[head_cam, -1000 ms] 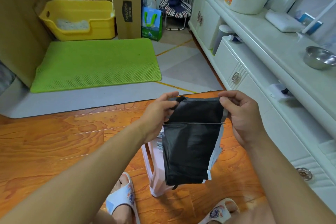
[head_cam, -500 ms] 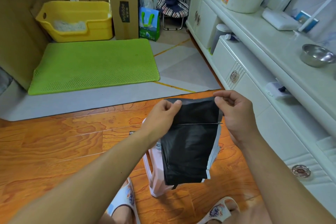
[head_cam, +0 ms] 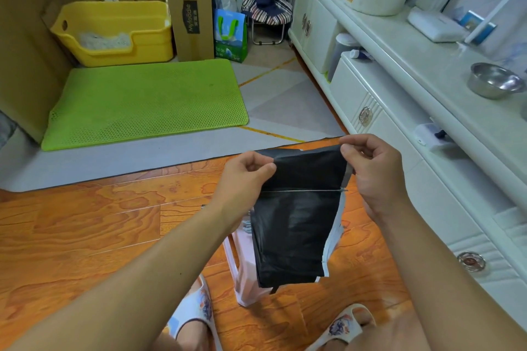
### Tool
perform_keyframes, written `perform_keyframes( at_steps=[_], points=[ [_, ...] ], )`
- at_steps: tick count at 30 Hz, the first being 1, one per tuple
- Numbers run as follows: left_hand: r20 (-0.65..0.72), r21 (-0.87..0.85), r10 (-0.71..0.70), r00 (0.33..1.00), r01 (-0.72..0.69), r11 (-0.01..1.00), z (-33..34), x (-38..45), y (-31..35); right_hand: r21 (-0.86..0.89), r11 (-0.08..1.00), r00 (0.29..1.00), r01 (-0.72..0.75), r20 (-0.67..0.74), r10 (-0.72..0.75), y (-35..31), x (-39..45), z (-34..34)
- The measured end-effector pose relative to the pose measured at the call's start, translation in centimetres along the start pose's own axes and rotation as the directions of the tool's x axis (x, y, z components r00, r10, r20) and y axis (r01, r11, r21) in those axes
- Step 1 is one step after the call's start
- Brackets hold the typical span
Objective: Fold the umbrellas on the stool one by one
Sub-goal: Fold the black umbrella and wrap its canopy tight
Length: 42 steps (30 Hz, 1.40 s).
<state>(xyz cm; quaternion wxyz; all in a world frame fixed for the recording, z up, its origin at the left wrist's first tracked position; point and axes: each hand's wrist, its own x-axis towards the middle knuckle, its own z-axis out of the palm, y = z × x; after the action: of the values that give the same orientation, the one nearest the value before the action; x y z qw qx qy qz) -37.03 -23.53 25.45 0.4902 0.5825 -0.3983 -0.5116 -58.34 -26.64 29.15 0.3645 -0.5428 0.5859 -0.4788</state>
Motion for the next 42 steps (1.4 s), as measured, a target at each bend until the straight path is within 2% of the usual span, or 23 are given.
perform_keyframes(
  at_steps=[3, 6, 9, 12, 15, 18, 20, 23, 25, 29, 32, 36, 38, 39, 42],
  points=[
    [0.017, 0.116, 0.106, 0.994, -0.107, 0.987, 0.0, -0.2, 0.0, 0.009, 1.000, 1.000, -0.002, 0.014, 0.002, -0.1, -0.1, 0.0],
    [0.042, 0.294, 0.259, 0.965, -0.259, 0.920, -0.1, -0.1, -0.3, -0.028, 0.998, 0.998, 0.052, 0.035, -0.051, -0.3, -0.3, 0.1],
    [-0.012, 0.433, 0.314, 0.949, -0.278, 0.858, -0.2, 0.1, -0.2, -0.051, 0.996, 0.997, 0.073, 0.009, -0.073, -0.5, -0.3, -0.1],
    [-0.050, 0.409, 0.295, 0.954, -0.250, 0.878, -0.2, 0.3, -0.1, -0.067, 0.995, 0.997, 0.074, -0.002, -0.074, -0.5, -0.4, -0.2],
    [-0.019, 0.389, 0.281, 0.960, -0.252, 0.886, -0.1, 0.5, -0.1, -0.072, 0.991, 0.994, 0.109, 0.027, -0.107, -0.8, -0.7, -0.2],
    [-0.003, 0.465, 0.345, 0.939, -0.304, 0.832, -0.2, 0.8, 0.0, -0.125, 0.980, 0.987, 0.158, 0.038, -0.154, -0.9, -1.1, -0.3],
    [0.036, 0.496, 0.403, 0.915, -0.366, 0.787, -0.5, 0.9, 0.3, -0.196, 0.956, 0.974, 0.220, 0.096, -0.204, -0.9, -1.1, -0.5],
    [0.187, 0.475, 0.370, 0.910, -0.413, 0.777, -1.2, 0.7, 0.6, -0.375, 0.875, 0.922, 0.305, 0.347, -0.172, -0.3, -0.5, -1.5],
    [0.257, 0.482, 0.323, 0.911, -0.411, 0.774, -1.7, 0.5, 0.5, -0.435, 0.821, 0.872, 0.370, 0.468, -0.145, 0.4, -0.1, -2.0],
    [0.292, 0.522, 0.366, 0.883, -0.468, 0.713, -2.4, 0.1, 0.2, -0.450, 0.739, 0.845, 0.502, 0.439, -0.306, 1.4, -0.2, -2.8],
    [0.326, 0.542, 0.443, 0.835, -0.549, 0.636, -2.8, 0.0, 0.1, -0.437, 0.668, 0.788, 0.603, 0.458, -0.412, 1.5, -0.8, -3.5],
    [0.442, 0.529, 0.469, 0.765, -0.644, 0.552, -3.1, -0.6, -0.7, -0.352, 0.720, 0.753, 0.598, 0.555, -0.354, 3.2, -2.7, -4.2],
    [0.532, 0.547, 0.428, 0.731, -0.682, 0.485, -3.0, -1.4, -2.4, -0.387, 0.689, 0.724, 0.613, 0.625, -0.293, 5.1, -4.0, -4.2],
    [0.580, 0.564, 0.395, 0.712, -0.701, 0.436, -2.8, -2.0, -3.5, -0.426, 0.636, 0.698, 0.643, 0.668, -0.258, 6.3, -4.7, -4.1],
    [0.709, 0.581, 0.292, 0.642, -0.767, 0.273, -2.4, -3.3, -7.5, -0.476, 0.368, 0.568, 0.799, 0.798, -0.201, 9.5, -6.1, -3.1]
  ],
)
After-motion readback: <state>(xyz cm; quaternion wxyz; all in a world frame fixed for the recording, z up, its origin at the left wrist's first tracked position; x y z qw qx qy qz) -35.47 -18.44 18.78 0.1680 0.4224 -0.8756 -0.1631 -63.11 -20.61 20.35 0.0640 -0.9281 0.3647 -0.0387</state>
